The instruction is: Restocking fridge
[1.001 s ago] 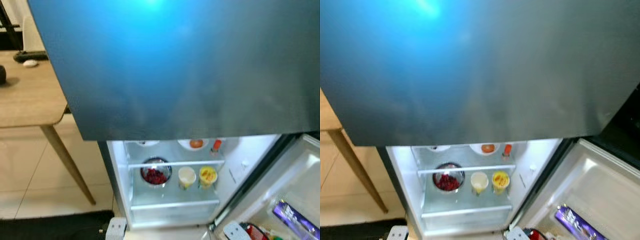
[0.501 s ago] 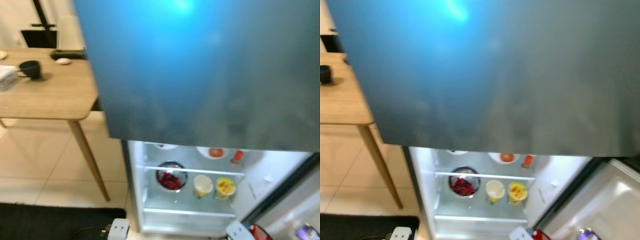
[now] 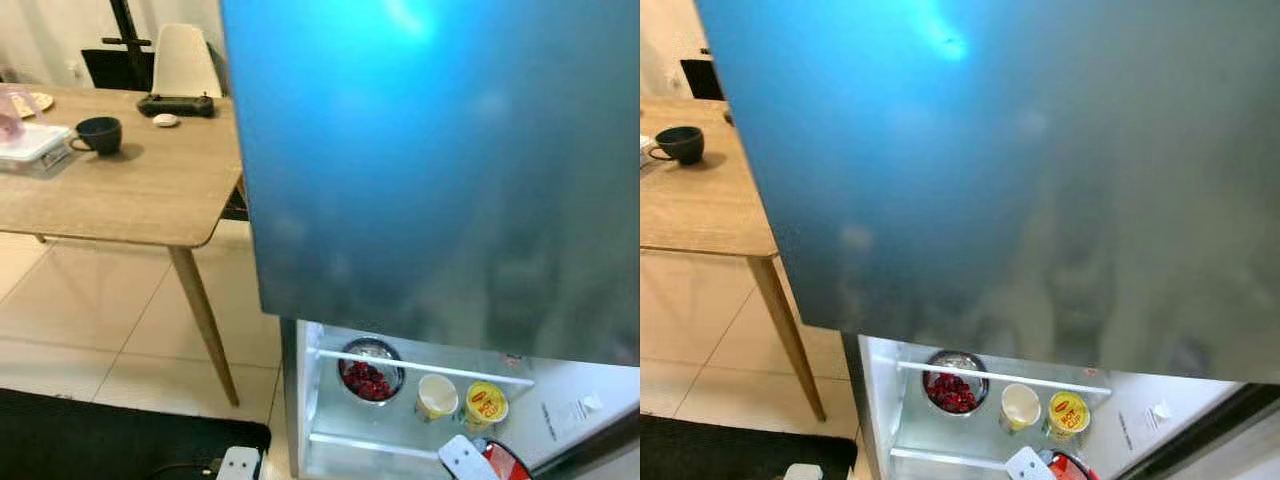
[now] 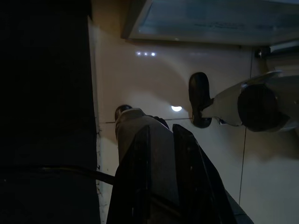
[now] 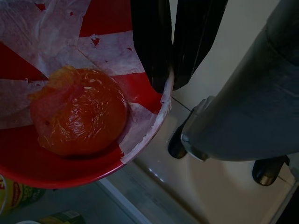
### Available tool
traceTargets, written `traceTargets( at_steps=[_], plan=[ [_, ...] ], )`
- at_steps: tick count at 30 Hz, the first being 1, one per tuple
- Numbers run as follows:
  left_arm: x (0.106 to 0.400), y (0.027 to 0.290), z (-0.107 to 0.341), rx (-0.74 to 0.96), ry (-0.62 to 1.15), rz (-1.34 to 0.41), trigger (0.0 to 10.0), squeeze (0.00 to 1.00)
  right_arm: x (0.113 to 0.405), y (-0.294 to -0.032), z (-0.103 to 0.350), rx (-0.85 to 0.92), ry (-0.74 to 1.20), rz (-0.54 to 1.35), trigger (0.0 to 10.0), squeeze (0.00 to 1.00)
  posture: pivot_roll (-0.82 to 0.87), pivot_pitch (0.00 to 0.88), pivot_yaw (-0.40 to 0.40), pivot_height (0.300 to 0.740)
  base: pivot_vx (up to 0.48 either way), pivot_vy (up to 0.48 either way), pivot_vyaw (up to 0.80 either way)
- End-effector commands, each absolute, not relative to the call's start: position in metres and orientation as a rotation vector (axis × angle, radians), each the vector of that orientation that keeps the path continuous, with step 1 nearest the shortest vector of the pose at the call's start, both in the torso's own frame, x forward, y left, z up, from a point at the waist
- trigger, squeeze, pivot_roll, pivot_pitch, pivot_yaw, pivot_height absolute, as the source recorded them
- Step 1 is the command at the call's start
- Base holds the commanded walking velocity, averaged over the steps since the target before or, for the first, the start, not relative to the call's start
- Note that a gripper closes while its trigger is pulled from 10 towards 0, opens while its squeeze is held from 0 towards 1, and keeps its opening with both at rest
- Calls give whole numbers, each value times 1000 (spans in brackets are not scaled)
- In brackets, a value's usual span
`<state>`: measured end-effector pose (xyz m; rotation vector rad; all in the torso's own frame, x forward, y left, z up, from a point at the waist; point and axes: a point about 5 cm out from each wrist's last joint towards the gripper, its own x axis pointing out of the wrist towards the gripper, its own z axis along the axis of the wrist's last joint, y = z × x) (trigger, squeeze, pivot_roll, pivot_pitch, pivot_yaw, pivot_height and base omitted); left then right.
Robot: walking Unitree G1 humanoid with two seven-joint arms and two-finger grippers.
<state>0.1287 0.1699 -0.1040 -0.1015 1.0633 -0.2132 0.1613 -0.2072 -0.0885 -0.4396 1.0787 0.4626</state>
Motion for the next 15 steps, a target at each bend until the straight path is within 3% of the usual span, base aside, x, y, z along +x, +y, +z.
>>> traceTargets(
  at_steps=[1, 11, 15],
  plan=[
    [128, 166, -105, -107, 1070, -213, 10000, 0, 162, -214, -87, -462, 1079, 458, 10000, 0, -82, 0, -47, 740, 0, 0, 0],
    [137, 168, -101, -138, 1003, -172, 10000, 0, 194, -199, -72, -538, 959, 586, 10000, 0, -83, 0, -46, 740, 0, 0, 0],
    [156, 168, -92, -179, 904, -176, 10000, 0, 220, -181, -58, -570, 849, 690, 10000, 0, -86, 0, -49, 740, 0, 0, 0]
  ],
)
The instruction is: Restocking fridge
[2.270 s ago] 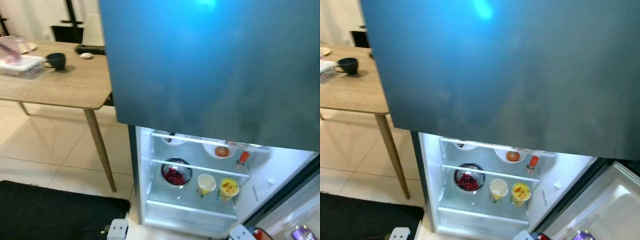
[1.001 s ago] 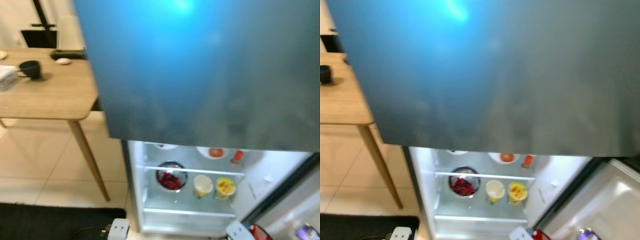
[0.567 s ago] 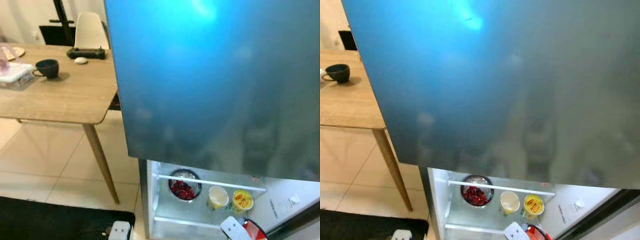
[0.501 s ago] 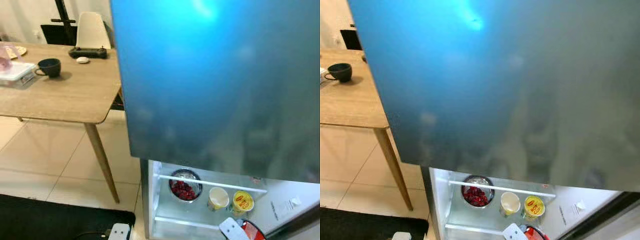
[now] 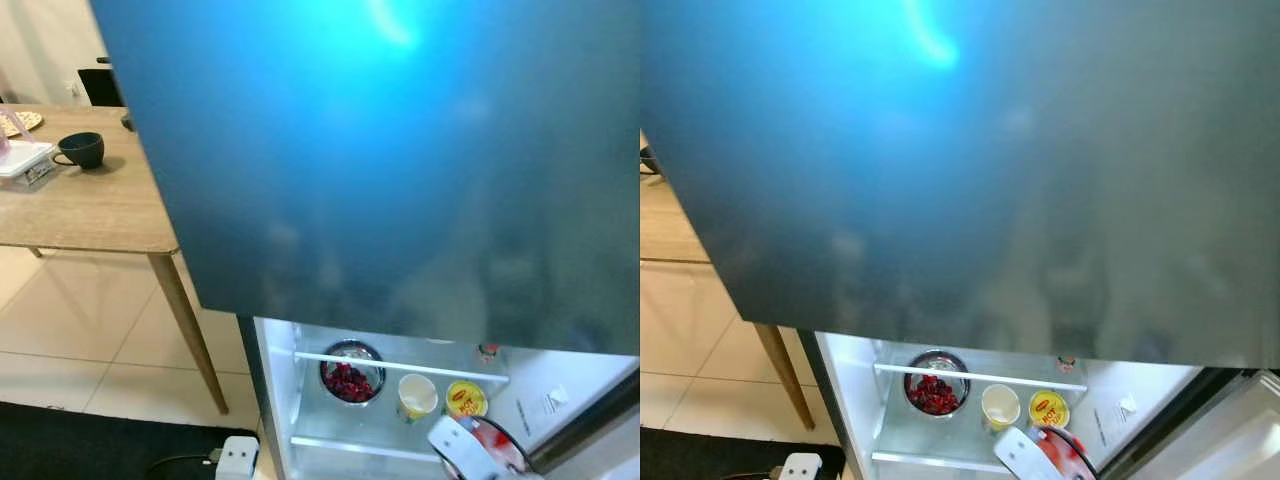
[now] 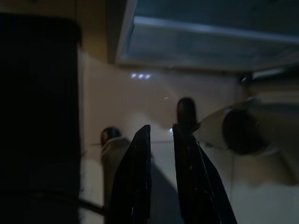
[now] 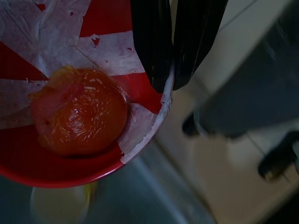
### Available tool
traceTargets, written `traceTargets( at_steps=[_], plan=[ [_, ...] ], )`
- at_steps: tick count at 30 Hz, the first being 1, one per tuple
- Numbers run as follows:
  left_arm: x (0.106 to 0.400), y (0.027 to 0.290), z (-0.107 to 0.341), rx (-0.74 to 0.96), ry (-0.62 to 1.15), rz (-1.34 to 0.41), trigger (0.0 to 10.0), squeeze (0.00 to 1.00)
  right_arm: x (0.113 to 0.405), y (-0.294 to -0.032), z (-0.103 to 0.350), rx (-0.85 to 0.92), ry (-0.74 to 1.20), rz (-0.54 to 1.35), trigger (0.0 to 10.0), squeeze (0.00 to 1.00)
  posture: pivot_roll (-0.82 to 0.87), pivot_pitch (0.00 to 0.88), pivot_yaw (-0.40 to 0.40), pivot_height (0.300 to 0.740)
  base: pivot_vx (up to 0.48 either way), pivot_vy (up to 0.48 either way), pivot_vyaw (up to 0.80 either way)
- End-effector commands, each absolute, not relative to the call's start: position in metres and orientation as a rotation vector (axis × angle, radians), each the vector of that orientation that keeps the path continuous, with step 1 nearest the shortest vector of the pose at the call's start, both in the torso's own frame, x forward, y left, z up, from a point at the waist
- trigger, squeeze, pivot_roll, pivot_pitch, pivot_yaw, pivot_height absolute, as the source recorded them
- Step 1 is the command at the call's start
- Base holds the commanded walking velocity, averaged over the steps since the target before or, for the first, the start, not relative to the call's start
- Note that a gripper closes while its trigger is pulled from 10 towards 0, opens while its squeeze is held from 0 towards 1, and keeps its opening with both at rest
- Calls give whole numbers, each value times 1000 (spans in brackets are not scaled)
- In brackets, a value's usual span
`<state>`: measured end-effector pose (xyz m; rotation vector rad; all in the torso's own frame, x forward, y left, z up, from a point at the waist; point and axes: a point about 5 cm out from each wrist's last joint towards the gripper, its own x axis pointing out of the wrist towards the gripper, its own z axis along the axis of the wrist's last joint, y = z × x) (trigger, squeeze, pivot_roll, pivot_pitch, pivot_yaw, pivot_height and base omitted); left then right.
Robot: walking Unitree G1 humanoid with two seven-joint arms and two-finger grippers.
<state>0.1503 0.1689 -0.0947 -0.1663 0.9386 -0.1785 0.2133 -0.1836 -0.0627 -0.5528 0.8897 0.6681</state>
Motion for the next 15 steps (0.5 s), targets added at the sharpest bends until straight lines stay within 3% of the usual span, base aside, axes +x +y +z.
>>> traceTargets(
  at_steps=[1, 6, 15],
  plan=[
    [160, 168, -90, -173, 883, -185, 10000, 0, 225, -175, -55, -578, 824, 722, 10000, 0, -86, 0, -49, 740, 0, 0, 0],
    [176, 164, -81, -146, 797, -244, 10000, 0, 244, -154, -41, -634, 715, 827, 10000, 0, -82, 0, -48, 740, 0, 0, 0],
    [192, 149, -68, 91, 673, -470, 10000, 0, 262, -134, -27, -775, 650, 940, 10000, 0, -77, 0, -50, 712, 0, 0, 0]
  ],
)
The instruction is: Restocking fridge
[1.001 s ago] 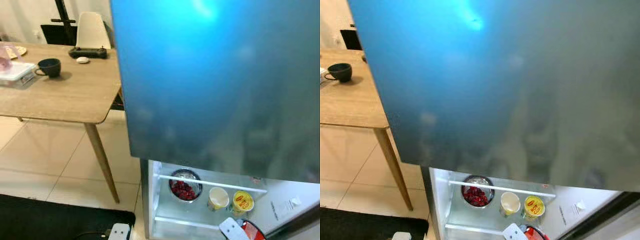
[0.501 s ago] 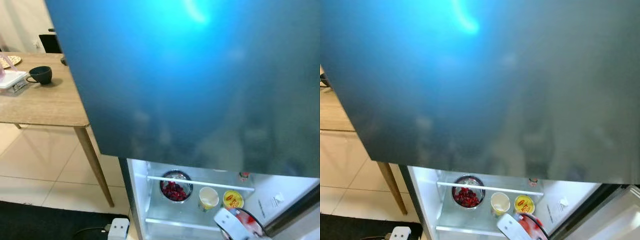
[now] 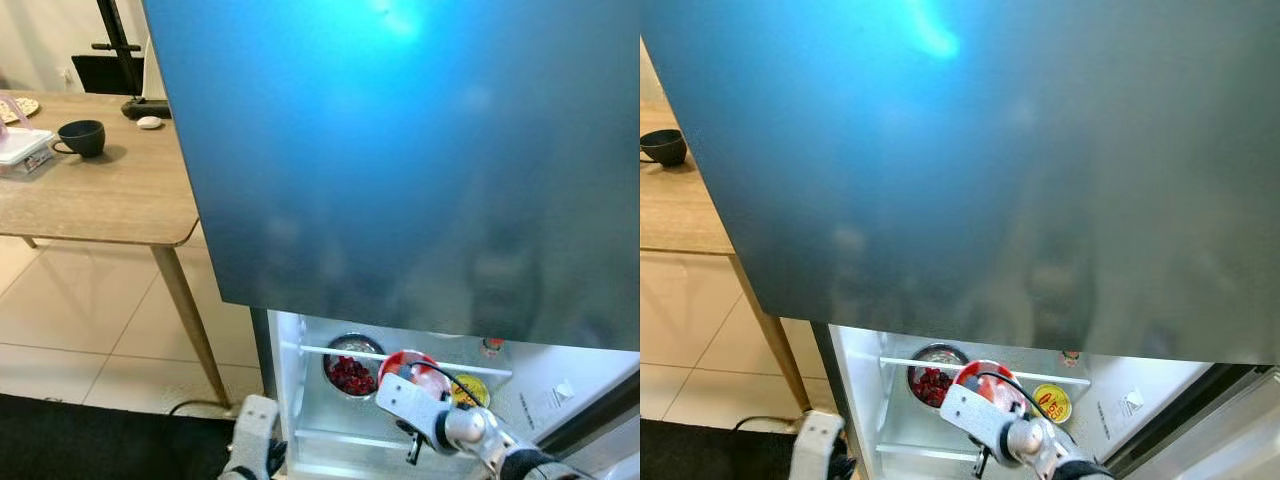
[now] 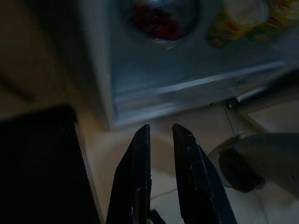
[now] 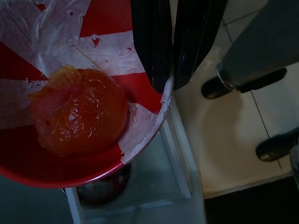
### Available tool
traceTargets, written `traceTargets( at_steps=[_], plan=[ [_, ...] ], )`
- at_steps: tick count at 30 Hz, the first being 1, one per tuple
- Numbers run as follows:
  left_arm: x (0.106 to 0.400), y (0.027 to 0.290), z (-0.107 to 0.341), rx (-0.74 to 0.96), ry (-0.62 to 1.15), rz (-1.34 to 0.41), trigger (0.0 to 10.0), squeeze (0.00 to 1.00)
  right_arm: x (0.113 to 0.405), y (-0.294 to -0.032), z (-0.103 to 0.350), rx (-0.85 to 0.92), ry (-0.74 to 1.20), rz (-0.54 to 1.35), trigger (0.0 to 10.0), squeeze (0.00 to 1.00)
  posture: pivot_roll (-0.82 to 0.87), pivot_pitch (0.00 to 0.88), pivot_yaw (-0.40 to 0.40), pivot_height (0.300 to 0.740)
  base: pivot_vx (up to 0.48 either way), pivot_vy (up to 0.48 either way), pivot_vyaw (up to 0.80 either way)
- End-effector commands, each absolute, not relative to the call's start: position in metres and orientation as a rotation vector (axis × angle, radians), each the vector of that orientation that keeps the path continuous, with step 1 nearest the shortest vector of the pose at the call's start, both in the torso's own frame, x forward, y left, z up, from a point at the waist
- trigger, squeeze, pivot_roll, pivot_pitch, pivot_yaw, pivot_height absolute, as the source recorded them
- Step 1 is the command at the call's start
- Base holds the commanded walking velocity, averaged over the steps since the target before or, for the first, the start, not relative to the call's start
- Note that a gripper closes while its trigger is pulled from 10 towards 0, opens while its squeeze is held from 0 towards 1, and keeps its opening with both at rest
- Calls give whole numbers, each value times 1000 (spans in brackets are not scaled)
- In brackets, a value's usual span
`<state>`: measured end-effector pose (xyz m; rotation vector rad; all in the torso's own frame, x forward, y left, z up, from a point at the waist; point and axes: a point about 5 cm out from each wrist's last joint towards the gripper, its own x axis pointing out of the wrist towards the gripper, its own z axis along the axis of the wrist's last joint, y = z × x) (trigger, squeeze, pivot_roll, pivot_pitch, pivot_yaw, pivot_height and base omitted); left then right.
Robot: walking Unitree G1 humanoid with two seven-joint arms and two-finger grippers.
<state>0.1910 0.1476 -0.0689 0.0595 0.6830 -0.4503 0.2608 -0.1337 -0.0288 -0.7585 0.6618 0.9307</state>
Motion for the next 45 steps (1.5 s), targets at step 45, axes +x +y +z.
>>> traceTargets(
  at_steps=[45],
  plan=[
    [246, 137, -22, 356, 297, -450, 10000, 0, 307, -146, 53, -847, 505, 1310, 10000, 0, -95, 14, -60, 577, 0, 0, 0]
  ],
)
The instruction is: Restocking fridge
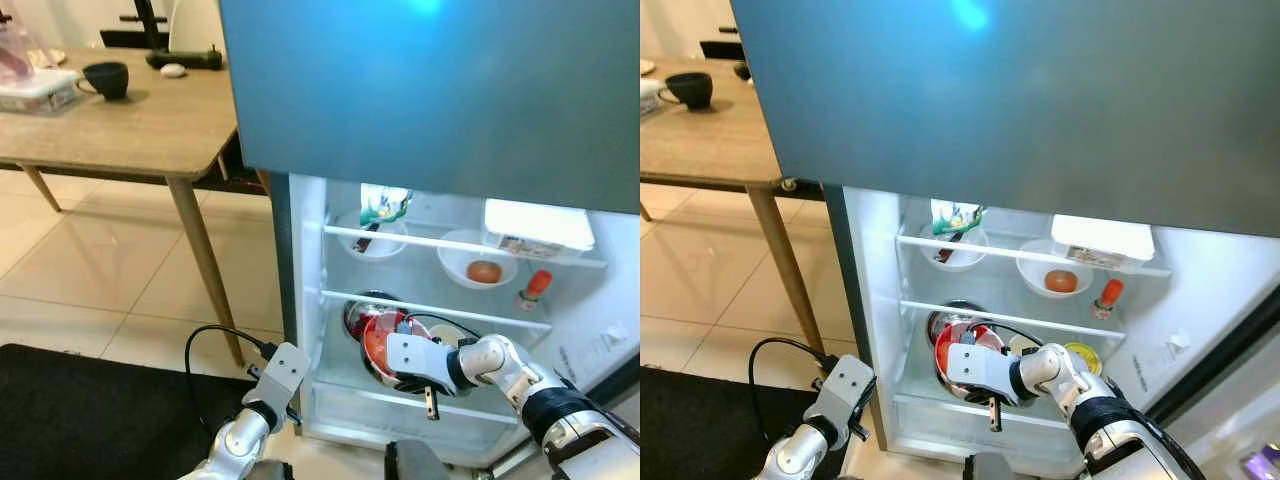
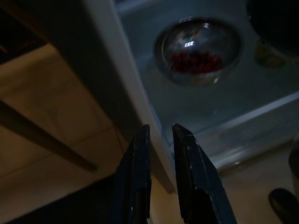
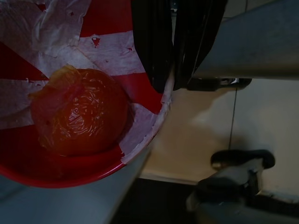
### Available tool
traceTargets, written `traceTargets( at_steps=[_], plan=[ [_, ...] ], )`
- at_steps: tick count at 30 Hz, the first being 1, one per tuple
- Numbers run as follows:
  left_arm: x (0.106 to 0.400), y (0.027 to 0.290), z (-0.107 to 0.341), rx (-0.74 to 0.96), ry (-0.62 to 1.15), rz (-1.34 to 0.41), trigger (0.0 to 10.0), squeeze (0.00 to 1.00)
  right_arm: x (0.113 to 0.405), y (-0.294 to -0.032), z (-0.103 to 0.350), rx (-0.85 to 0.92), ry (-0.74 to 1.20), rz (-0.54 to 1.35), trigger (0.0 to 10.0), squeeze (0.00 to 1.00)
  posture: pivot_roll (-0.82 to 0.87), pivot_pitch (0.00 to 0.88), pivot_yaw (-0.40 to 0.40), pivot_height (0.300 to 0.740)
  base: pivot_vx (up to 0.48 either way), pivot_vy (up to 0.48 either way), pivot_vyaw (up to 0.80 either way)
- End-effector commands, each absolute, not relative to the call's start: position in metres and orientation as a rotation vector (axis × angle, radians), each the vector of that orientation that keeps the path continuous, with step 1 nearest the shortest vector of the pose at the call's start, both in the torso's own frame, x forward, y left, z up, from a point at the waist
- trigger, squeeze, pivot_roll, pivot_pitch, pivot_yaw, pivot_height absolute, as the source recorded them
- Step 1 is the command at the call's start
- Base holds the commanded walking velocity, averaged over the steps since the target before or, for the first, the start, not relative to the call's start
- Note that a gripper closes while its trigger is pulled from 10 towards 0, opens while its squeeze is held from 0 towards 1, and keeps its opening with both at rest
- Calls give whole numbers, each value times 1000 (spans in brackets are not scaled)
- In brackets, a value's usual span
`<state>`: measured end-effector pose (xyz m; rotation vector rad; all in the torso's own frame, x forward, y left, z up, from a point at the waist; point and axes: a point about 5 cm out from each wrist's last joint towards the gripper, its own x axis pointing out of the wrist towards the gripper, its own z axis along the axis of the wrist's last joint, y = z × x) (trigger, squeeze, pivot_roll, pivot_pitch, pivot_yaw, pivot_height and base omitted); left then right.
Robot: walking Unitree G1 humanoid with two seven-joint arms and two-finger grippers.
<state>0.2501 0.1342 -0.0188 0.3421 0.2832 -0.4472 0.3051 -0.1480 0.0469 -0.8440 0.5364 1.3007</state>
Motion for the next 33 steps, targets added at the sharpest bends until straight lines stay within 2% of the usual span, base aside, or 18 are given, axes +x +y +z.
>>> traceTargets(
  at_steps=[1, 7, 16, 20, 27, 33],
  plan=[
    [245, 137, -23, 358, 298, -451, 10000, 0, 308, -147, 56, -849, 502, 1310, 10000, 0, -95, 14, -60, 572, 0, 0, 0],
    [240, 134, -26, 363, 307, -460, 10000, 0, 316, -148, 70, -868, 463, 1292, 10000, 0, -94, 15, -62, 547, 0, 0, 0],
    [238, 128, -27, 374, 294, -485, 10000, 0, 322, -143, 124, -805, 323, 1384, 10000, 0, -94, 15, -62, 547, 0, 0, 0],
    [239, 127, -26, 375, 290, -487, 10000, 0, 320, -143, 133, -812, 313, 1399, 10000, 0, -94, 15, -62, 547, 0, 0, 0],
    [241, 125, -24, 373, 275, -483, 10000, 0, 326, -145, 157, -932, 264, 1370, 10000, 0, -99, 13, -68, 547, 0, 0, 0],
    [243, 120, -21, 384, 251, -505, 10000, 0, 344, -141, 170, -1155, 184, 1170, 10000, 0, -101, 10, -74, 547, 0, 0, 0]
  ],
)
